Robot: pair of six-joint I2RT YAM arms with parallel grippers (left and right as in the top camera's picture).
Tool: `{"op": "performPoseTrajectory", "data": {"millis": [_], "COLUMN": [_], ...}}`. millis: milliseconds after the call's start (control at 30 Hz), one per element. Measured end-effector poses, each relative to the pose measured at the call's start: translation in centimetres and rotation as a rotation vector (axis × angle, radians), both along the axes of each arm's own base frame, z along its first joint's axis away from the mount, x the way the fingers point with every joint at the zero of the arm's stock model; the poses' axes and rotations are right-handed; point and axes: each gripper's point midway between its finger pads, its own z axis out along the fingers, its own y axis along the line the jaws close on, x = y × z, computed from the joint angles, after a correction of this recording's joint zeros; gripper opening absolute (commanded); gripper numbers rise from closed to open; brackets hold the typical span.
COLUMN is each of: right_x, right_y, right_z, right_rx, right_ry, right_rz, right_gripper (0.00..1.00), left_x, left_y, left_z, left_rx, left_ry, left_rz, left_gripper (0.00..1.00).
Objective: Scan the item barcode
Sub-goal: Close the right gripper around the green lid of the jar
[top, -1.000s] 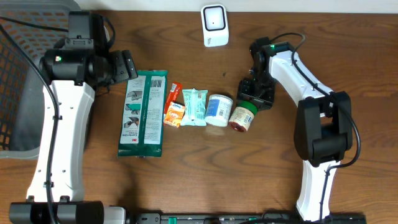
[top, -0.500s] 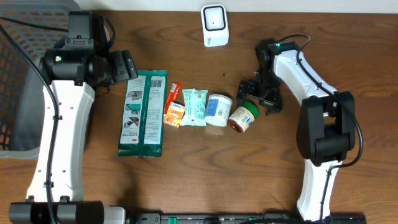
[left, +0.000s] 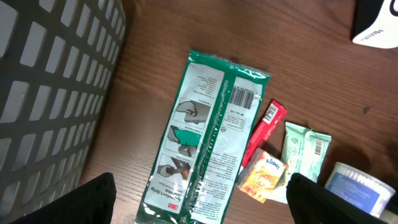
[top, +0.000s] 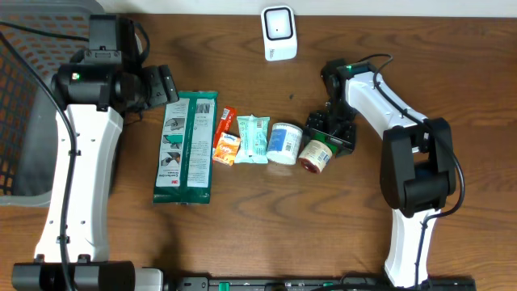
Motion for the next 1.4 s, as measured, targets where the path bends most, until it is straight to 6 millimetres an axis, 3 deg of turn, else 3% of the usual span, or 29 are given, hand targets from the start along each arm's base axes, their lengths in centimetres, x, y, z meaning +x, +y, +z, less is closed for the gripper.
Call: {"op": "performPoseTrajectory", "data": {"millis": [133,400,533,633,1033,1267,1400], "right_x": [0.2,0.8,0.9,0.9,1.1,0.7,0.6], "right_y": [-0.2,-1.7,-2.1,-2.2,-2.0,-0.8,-0.4], "right_z": [0.0,0.0,0.0,0.0,0.0,0.0,0.0], "right_rx": [0.002,0.004,0.004,0.005,0.004,-0.009,-0.013], "right_ry": [-0.003,-0.006,-0.003,-0.005,-0.011,-0.002,0.001], "right_rz": [-0.009,-0.050,-0.064,-0.057,-0.069,-0.088,-0.097], "right_gripper": [0.80,0.65,0.80,0.83,0.80,0.80,0.74], "left_x": [0.0,0.0,0.0,0.0,0.0,0.0,0.0], "left_y": [0.0,0.0,0.0,0.0,0.0,0.0,0.0], "left_z": [0.0,0.0,0.0,0.0,0.0,0.0,0.0], "left_rx": [0.000,0.000,0.000,0.000,0.000,0.000,0.000], "left_ry": [0.000,0.000,0.000,0.000,0.000,0.000,0.000], "left_rz": [0.000,0.000,0.000,0.000,0.000,0.000,0.000], "left_gripper": [0.87,0.87,0.88,0.88,0.88,0.88,0.88]}}
